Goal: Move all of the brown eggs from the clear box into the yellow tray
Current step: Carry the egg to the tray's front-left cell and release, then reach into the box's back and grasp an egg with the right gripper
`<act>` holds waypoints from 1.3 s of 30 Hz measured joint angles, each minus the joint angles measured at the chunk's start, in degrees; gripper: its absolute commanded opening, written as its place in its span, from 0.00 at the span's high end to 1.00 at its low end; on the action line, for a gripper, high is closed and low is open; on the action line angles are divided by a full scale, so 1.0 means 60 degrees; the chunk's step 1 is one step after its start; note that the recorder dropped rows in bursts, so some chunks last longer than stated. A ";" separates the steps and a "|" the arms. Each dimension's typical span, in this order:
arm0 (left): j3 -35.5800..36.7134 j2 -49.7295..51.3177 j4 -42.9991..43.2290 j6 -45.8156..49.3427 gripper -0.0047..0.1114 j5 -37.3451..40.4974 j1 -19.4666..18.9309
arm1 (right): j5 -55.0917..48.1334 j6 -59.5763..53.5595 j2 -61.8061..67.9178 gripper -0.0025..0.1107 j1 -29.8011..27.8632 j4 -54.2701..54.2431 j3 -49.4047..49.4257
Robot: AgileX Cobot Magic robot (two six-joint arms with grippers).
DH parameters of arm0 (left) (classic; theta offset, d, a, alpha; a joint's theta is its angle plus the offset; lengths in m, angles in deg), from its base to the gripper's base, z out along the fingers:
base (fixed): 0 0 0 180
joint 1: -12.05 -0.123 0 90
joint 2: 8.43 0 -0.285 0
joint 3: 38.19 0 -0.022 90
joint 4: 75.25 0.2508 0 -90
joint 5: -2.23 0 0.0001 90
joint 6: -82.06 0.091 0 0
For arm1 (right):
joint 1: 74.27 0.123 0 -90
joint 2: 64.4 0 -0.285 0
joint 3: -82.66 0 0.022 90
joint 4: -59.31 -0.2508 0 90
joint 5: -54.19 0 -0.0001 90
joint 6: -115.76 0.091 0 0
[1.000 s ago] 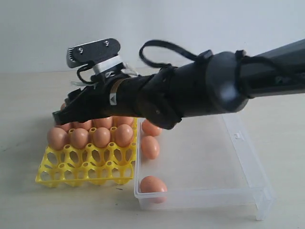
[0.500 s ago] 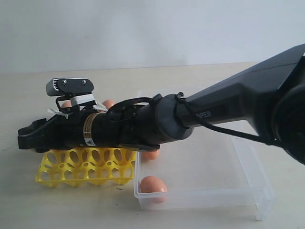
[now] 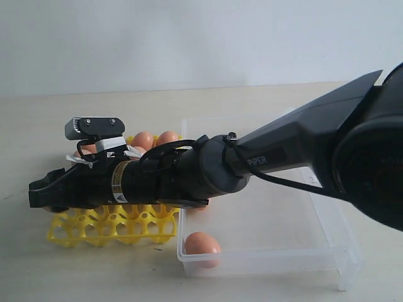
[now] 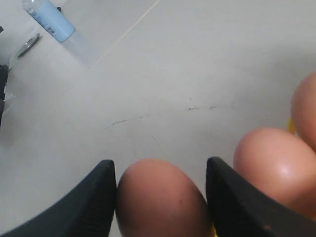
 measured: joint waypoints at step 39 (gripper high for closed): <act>0.0000 0.0000 0.0000 0.0000 0.96 0.0000 0.0000 | -1.1327 -0.7828 -0.3624 0.50 -0.2090 -0.4263 -0.0074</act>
